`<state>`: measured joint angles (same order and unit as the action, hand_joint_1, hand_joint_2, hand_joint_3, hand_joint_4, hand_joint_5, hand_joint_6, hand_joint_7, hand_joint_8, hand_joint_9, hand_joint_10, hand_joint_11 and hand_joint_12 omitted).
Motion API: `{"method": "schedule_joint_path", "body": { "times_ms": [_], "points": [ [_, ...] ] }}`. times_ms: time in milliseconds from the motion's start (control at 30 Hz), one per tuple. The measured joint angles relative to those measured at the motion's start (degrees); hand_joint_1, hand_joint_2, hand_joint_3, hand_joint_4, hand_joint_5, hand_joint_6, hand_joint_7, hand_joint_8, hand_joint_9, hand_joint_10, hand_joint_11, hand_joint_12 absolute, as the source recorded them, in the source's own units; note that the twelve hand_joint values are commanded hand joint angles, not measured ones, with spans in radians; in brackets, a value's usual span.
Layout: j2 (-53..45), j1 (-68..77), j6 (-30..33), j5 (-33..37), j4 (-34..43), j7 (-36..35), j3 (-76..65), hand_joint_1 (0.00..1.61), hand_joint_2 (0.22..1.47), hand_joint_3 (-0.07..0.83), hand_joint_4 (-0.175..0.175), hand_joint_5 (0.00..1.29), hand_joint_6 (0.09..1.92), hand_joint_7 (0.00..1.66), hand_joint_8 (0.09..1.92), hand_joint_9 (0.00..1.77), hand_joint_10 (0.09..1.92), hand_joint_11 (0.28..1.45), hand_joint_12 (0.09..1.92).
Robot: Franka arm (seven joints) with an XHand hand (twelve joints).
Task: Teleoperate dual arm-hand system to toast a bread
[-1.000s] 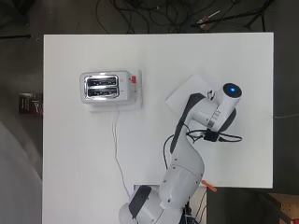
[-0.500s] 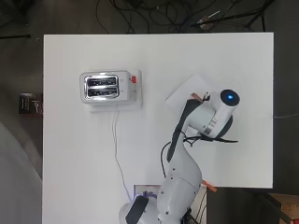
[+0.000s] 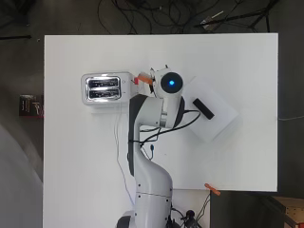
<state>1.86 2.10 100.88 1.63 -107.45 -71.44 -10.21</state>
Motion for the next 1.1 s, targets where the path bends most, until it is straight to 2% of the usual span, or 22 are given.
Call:
{"method": "schedule_joint_path", "body": {
  "times_ms": [33, 67, 133, 200, 267, 300, 567, 667, 833, 900, 1000, 1100],
  "points": [
    [0.0, 1.5, 0.2, -0.5, 0.5, 0.4, 1.8, 0.95, 1.28, 0.005, 0.051, 0.64, 1.45, 1.1, 0.49, 1.38, 0.09, 0.76, 0.29],
    [-0.1, 3.3, 0.4, -1.1, 1.0, 0.8, 3.3, 0.9, 1.29, 0.003, 0.094, 0.65, 1.46, 1.16, 0.33, 1.39, 0.09, 0.76, 0.29],
    [-1.2, 6.5, 0.7, -1.3, 2.4, 0.0, 4.6, 0.88, 1.29, 0.002, 0.137, 0.67, 1.45, 1.26, 0.13, 1.42, 0.09, 0.76, 0.33],
    [-4.0, 7.9, 1.4, 0.0, 5.0, -3.2, 5.5, 0.87, 1.28, 0.0, 0.163, 0.68, 1.43, 1.32, 0.09, 1.46, 0.09, 0.72, 0.57],
    [-7.4, 7.5, 1.9, 0.8, 8.3, -7.0, 6.6, 0.86, 1.28, -0.001, 0.171, 0.68, 1.43, 1.35, 0.09, 1.48, 0.09, 0.67, 0.76],
    [-8.9, 7.1, 1.8, 0.8, 9.8, -8.3, 7.2, 0.87, 1.28, 0.0, 0.173, 0.68, 1.42, 1.35, 0.09, 1.48, 0.09, 0.65, 0.78],
    [-16.6, 7.7, 2.8, -0.5, 15.2, -13.7, 12.0, 0.87, 1.27, 0.0, 0.175, 0.7, 1.4, 1.35, 0.09, 1.45, 0.09, 0.67, 0.56],
    [-16.8, 7.7, 4.4, -0.9, 14.9, -15.2, 12.5, 0.87, 1.27, -0.001, 0.175, 0.69, 1.41, 1.33, 0.09, 1.41, 0.09, 0.7, 0.41],
    [-14.7, 7.4, 4.0, -1.0, 13.2, -16.2, 11.6, 0.87, 1.27, 0.0, 0.175, 0.7, 1.39, 1.36, 0.09, 1.43, 0.09, 0.75, 0.32],
    [-13.8, 7.2, 4.5, -0.9, 12.0, -16.3, 11.2, 0.87, 1.27, -0.004, 0.175, 0.7, 1.4, 1.37, 0.09, 1.45, 0.09, 0.76, 0.37],
    [-12.5, 7.0, 5.2, -0.5, 9.1, -16.3, 10.6, 0.85, 1.29, -0.004, 0.175, 0.67, 1.44, 1.37, 0.09, 1.46, 0.09, 0.72, 0.52],
    [-12.0, 6.8, 4.5, -0.2, 8.3, -16.9, 10.2, 0.86, 1.28, -0.003, 0.175, 0.68, 1.42, 1.36, 0.09, 1.45, 0.09, 0.69, 0.54]
  ]
}}
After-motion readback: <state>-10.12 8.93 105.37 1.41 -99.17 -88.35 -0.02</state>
